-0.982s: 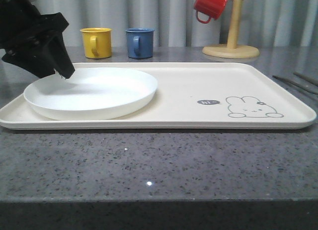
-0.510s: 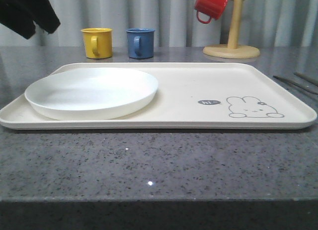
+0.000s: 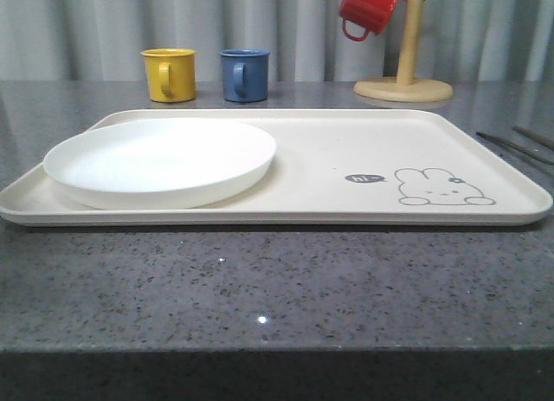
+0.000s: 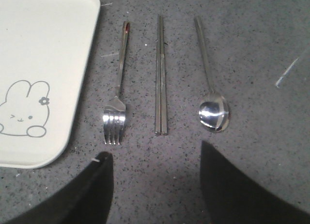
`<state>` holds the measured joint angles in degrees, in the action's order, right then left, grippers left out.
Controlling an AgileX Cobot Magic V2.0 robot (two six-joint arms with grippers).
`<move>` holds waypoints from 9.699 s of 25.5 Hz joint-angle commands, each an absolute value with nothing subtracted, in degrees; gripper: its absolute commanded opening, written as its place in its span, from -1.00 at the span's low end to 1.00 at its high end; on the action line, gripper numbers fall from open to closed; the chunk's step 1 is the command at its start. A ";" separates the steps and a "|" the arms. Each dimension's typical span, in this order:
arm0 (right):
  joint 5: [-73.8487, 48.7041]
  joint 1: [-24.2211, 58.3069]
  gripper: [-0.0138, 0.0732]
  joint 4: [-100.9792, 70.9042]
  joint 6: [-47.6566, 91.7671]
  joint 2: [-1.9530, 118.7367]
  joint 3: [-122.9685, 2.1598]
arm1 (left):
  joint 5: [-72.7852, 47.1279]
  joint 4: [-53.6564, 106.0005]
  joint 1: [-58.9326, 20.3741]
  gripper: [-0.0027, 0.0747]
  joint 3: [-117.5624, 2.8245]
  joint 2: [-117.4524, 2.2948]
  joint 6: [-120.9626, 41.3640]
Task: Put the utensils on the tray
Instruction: 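Raise the left gripper away from the plate, then grasp the steel fork on the table with the right gripper, then carry the fork onto the tray beside the bunny drawing and release, then lift the right gripper away from the fork, then grasp the steel chopsticks on the table with the right gripper, then lay the chopsticks on the tray beside the fork and release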
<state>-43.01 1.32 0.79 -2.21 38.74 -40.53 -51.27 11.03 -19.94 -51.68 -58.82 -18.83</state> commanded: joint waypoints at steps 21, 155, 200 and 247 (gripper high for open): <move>-56.42 6.10 0.31 -1.27 -1.18 66.07 -61.11 | -45.72 6.97 -20.47 0.02 -50.09 -49.80 -11.31; -61.32 28.17 -0.05 0.00 -18.06 97.32 -94.26 | -45.61 7.08 -20.47 0.02 -50.09 -50.53 -11.31; -68.13 -1.11 -0.05 -1.07 0.58 96.76 -79.35 | -45.61 7.08 -20.47 0.02 -50.09 -50.53 -11.31; -65.92 18.36 -0.67 -13.73 -12.34 97.84 -87.67 | -45.61 7.08 -20.47 0.02 -50.09 -50.53 -11.31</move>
